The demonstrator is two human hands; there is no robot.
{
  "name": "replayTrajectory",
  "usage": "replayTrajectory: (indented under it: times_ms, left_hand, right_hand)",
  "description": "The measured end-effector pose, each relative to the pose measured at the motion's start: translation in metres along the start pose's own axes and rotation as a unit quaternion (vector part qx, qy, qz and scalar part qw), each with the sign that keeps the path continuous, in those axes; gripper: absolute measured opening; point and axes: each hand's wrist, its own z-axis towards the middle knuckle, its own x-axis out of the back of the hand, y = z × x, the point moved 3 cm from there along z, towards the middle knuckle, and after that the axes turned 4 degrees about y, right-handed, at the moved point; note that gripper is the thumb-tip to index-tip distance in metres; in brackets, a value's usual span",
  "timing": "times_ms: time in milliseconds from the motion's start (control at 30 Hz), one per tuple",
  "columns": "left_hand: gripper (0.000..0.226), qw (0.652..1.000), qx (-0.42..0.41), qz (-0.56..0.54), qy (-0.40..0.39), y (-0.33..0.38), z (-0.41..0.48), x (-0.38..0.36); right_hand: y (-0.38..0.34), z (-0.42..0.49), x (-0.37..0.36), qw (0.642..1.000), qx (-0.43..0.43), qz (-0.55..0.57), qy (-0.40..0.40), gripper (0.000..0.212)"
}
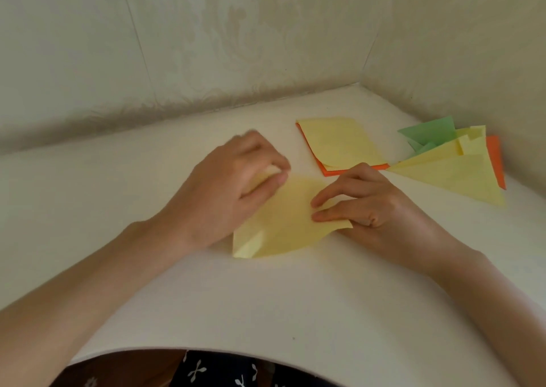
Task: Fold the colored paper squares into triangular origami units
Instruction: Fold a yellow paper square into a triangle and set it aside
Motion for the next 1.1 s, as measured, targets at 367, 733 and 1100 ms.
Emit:
replayTrajectory:
  times_ms: [367, 733, 1100]
  left_hand:
    - [0.034, 0.986, 0.038, -0.104, -0.125, -0.006, -0.016, -0.011]
    - [0.029, 0.992, 0.118, -0.012, -0.034, -0.010, -0.019, -0.007]
    - [0.033, 0.984, 0.154, 0.065, -0.057, -0.013, -0.017, -0.007]
  right_hand:
    - [0.010, -0.005, 0.003, 0.962, -0.158, 0.188, -0.118, 0.035]
    - [0.010, 0.032, -0.015, 0.919, -0.380, 0.108, -0.014, 0.039]
    - [-0.001, 0.048, -0.025, 0.932, -0.360, 0.037, 0.014, 0.028]
